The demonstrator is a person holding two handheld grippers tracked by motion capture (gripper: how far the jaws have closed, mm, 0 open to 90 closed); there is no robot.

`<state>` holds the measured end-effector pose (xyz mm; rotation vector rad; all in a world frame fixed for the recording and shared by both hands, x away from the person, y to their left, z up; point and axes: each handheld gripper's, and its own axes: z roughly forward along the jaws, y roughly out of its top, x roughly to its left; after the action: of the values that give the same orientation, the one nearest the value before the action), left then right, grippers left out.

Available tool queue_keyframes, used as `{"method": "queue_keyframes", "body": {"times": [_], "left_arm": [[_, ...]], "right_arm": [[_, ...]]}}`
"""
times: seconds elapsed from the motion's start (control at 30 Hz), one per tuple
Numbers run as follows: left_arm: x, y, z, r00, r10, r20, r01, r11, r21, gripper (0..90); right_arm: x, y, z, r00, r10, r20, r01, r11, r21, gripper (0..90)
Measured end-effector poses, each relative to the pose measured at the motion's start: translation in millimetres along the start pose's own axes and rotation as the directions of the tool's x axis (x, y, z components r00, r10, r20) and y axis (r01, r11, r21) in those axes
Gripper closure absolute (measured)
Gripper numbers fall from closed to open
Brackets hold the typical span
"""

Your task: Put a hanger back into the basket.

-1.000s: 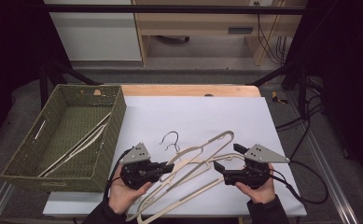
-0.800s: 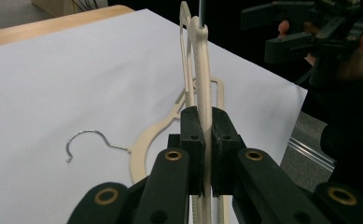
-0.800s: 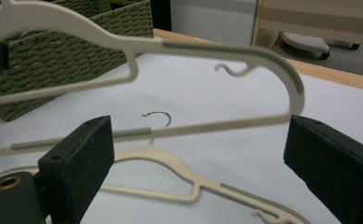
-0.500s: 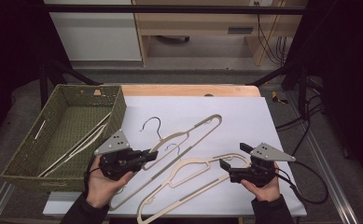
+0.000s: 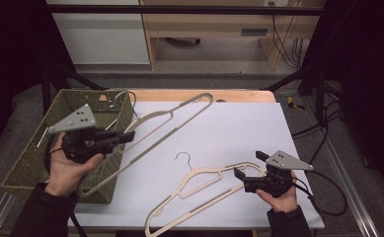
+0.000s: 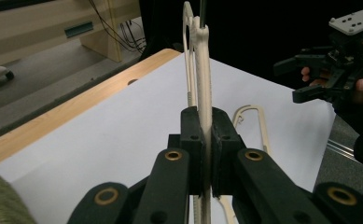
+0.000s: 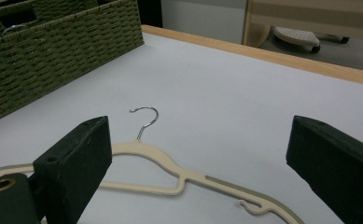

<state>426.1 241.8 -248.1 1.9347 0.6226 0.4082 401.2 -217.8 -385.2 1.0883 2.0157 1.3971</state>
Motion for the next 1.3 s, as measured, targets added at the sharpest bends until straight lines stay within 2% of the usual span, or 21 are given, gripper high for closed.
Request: {"method": "queue_keyframes", "body": {"times": [0.17, 0.4, 0.5, 0.67, 0.87, 1.03, 1.17, 1.2, 1.23, 1.3], "left_arm": [[23.3, -1.0, -14.3, 0.9977, 0.028, -0.062, -0.027, 0.9994, 0.021, 85.7], [55.1, -16.9, -32.9, 0.9906, 0.046, -0.129, -0.043, 0.9988, 0.024, 85.7], [68.1, -26.0, -39.4, 0.9827, 0.064, -0.174, -0.058, 0.9976, 0.038, 85.6], [86.2, -41.8, -48.0, 0.9726, 0.06, -0.224, -0.048, 0.9971, 0.058, 85.6], [104.4, -58.8, -55.9, 0.96, 0.048, -0.276, -0.027, 0.9965, 0.079, 85.7], [116.6, -70.0, -62.7, 0.9525, 0.041, -0.302, -0.013, 0.9956, 0.093, 85.6], [127.1, -79.2, -67.7, 0.9427, 0.049, -0.33, -0.02, 0.9957, 0.091, 85.6], [130.1, -82.3, -69.4, 0.9382, 0.042, -0.343, -0.011, 0.9957, 0.092, 85.6], [132.3, -85.6, -70.9, 0.938, 0.029, -0.345, 0.005, 0.9954, 0.095, 85.6], [136.9, -90.6, -73.7, 0.9338, 0.017, -0.357, 0.019, 0.9949, 0.099, 85.6]], "right_arm": [[-0.4, -0.4, 0.7, 1.0, -0.006, 0.002, 0.006, 1.0, 0.006, 7.2], [0.3, -1.2, 3.2, 0.9999, -0.011, 0.006, 0.011, 1.0, 0.011, 7.0], [0.2, -1.1, 3.2, 0.9999, -0.012, 0.006, 0.012, 1.0, 0.011, 7.0], [0.2, -1.2, 3.3, 0.9999, -0.015, 0.003, 0.015, 1.0, 0.012, 7.0], [0.3, -1.2, 3.4, 0.9999, -0.014, 0.006, 0.014, 1.0, 0.011, 7.0], [0.2, -1.3, 3.4, 0.9998, -0.018, 0.003, 0.018, 1.0, 0.013, 7.1], [0.7, -1.4, 3.9, 0.9999, -0.013, 0.005, 0.013, 1.0, 0.015, 7.2], [0.8, -1.4, 3.9, 0.9999, -0.013, 0.005, 0.013, 1.0, 0.016, 7.2], [0.8, -1.3, 3.8, 0.9999, -0.013, 0.004, 0.013, 1.0, 0.015, 7.2], [0.9, -1.3, 3.7, 0.9999, -0.013, 0.004, 0.013, 1.0, 0.014, 7.2]]}}
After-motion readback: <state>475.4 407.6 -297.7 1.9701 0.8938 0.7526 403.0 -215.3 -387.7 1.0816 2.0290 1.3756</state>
